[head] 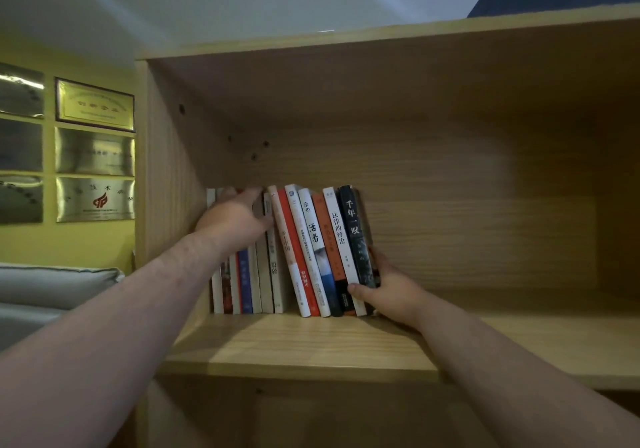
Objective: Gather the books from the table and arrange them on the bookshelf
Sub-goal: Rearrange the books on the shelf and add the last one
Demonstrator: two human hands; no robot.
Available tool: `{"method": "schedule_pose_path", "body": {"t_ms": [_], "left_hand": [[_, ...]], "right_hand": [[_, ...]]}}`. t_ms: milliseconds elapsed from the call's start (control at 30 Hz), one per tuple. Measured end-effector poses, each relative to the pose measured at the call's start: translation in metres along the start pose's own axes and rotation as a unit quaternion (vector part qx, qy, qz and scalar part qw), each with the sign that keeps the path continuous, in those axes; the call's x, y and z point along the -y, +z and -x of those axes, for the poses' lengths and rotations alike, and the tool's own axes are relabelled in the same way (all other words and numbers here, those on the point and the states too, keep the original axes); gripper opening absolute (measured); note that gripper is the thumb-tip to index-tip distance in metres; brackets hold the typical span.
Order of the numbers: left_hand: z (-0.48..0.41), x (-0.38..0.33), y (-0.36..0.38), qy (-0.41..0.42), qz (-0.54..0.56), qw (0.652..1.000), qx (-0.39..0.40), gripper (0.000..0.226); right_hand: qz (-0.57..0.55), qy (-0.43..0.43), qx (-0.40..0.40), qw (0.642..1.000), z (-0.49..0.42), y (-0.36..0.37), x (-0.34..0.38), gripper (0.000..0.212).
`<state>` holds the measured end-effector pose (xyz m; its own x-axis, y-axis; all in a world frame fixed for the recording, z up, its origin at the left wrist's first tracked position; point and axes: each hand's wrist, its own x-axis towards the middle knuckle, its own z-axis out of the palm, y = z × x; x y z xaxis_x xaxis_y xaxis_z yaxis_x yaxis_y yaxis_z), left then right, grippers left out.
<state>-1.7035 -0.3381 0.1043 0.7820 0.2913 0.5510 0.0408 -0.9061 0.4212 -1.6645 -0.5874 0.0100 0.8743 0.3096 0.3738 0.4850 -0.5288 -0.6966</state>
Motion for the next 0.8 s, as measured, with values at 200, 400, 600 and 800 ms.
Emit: {"method": "schedule_pose_path", "body": {"t_ms": [200,400,600,800], "left_hand": [[0.008,-0.010,0.004,0.040,0.016,0.995,-0.095,0.046],[0.019,0.001,-0.011,0.079,0.088,0.978,-0.174,0.040],[0.049,0.013,-0.005,0.075,0.236,0.950,-0.192,0.053],[0.074,0.024,0.037,-0.009,0.361,0.930,-0.069,0.037]], "right_hand": [[0.001,-0.007,0.000,1.000,0.000,-0.002,-0.001,0.076],[0.003,-0.008,-0.003,1.000,-0.004,-0.002,-0.005,0.071],[0.003,-0.005,-0.006,1.000,0.000,-0.002,0.001,0.070],[0.005,-0.010,-0.011,1.000,0.005,-0.002,0.005,0.071]]}}
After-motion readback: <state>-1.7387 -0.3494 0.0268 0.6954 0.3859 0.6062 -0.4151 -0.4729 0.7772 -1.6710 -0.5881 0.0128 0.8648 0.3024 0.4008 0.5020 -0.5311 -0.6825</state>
